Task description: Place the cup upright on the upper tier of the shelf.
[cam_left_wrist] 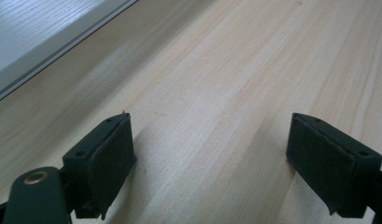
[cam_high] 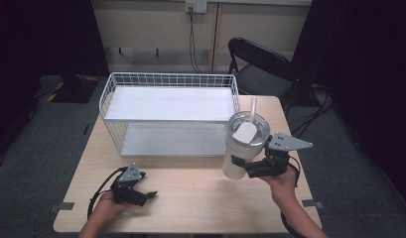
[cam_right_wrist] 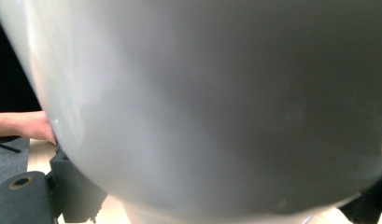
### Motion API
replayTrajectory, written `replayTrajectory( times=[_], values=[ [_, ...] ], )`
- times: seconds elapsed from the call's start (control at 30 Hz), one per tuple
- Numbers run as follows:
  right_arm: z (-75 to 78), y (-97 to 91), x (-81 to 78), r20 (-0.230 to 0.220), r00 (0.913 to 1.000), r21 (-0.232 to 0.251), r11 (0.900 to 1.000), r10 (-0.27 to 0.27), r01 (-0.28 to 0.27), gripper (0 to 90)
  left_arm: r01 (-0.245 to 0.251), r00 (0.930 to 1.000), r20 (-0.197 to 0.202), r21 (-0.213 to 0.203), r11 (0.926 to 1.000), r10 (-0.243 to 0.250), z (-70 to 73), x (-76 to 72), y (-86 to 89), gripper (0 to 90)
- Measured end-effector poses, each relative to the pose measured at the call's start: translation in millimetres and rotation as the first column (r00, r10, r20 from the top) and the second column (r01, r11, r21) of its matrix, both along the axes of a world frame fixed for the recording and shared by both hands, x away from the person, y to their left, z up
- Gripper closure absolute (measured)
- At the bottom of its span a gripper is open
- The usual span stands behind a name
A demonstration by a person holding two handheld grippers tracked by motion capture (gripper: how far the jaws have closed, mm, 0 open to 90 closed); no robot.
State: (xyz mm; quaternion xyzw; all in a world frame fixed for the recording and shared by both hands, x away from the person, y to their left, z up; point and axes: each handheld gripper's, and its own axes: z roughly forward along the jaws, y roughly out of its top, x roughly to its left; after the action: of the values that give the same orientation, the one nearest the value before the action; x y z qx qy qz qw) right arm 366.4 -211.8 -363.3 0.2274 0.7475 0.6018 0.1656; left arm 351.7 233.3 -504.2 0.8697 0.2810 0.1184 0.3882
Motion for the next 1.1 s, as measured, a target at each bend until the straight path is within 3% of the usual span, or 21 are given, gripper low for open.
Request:
replayTrajectory(
  times=[0.57,1.1],
  values=[
    [36.6,25.2,10.1,0.002,0.9984,-0.023,0.9982,0.056,-0.056,9.7,0.001,1.0,-0.001,0.0,1.0,-0.001,0.1,0.0,0.1,14.6],
    [59.8,45.5,16.4,0.002,0.9959,-0.001,0.9959,0.091,-0.091,9.7,0.0,1.0,0.0,-0.001,1.0,0.0,-0.1,0.0,-0.1,14.6]
  ],
)
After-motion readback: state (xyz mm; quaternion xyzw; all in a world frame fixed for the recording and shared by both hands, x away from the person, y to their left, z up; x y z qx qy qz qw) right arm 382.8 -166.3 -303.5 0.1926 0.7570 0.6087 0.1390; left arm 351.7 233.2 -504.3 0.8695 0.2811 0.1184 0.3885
